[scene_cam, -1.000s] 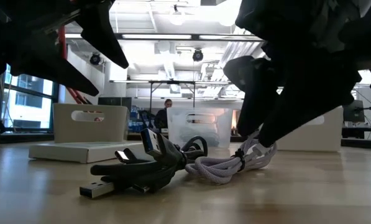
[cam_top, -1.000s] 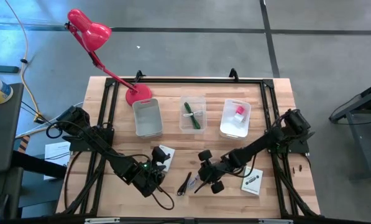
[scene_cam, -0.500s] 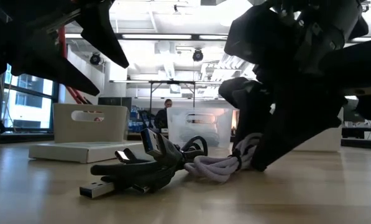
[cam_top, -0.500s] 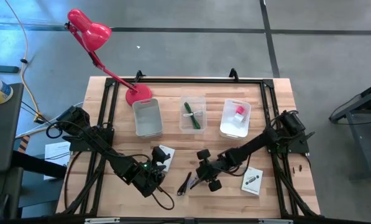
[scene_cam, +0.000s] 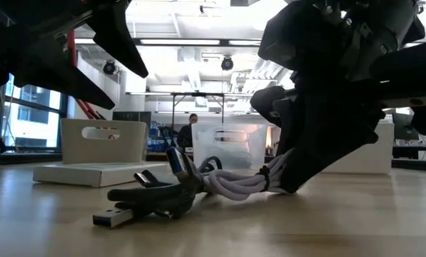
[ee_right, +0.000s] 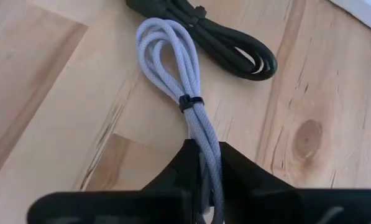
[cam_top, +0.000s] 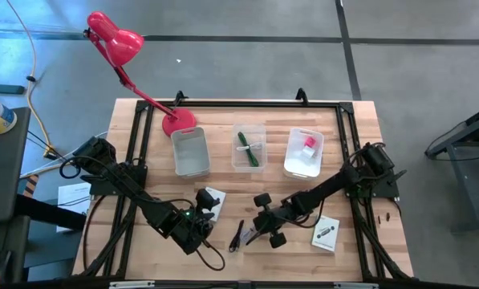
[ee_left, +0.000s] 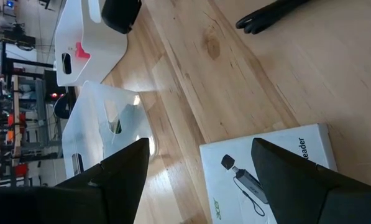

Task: Pick and place items into bin
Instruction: Put the white USB cable into the transparent bin

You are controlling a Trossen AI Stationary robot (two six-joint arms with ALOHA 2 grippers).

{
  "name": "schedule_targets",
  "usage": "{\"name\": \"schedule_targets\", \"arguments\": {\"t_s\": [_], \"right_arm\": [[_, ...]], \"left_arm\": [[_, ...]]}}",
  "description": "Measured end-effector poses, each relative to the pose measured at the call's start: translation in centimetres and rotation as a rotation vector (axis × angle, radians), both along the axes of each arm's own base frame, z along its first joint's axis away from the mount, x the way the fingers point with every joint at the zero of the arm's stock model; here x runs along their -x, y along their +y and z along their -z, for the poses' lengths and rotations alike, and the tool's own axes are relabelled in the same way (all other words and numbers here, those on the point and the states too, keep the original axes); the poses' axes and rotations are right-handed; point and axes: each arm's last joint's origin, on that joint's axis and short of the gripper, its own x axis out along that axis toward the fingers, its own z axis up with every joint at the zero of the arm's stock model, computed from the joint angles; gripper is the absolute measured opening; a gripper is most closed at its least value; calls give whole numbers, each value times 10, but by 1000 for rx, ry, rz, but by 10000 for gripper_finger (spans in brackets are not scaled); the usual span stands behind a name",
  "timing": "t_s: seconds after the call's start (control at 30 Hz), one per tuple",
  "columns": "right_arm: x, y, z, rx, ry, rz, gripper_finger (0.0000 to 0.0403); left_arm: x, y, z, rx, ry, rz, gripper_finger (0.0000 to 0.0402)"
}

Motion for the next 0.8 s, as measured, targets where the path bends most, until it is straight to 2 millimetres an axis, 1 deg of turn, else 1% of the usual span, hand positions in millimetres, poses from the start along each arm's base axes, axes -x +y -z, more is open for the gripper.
{"name": "schedule_targets", "arguments": {"t_s": [0.1,0.27,0.33,0.5,0.63,0.73,0.8], "right_arm": [[0,0,0,2,-1,9,28],[2,-3,0,42,5,40,57],[3,-3,-3,43,12,43,54],[7,-5,-9,47,22,47,28],[9,-7,-13,68,28,69,34],[12,-10,-21,104,18,101,45],[15,-12,-27,126,10,114,45]], "left_arm": [[0,0,0,0,0,0,271],[0,0,0,-1,2,0,271],[0,0,0,-1,3,0,271],[0,0,0,-3,4,0,271],[0,0,0,-3,4,0,271],[0,0,0,-3,5,0,271],[0,0,0,-4,5,0,271]]}}
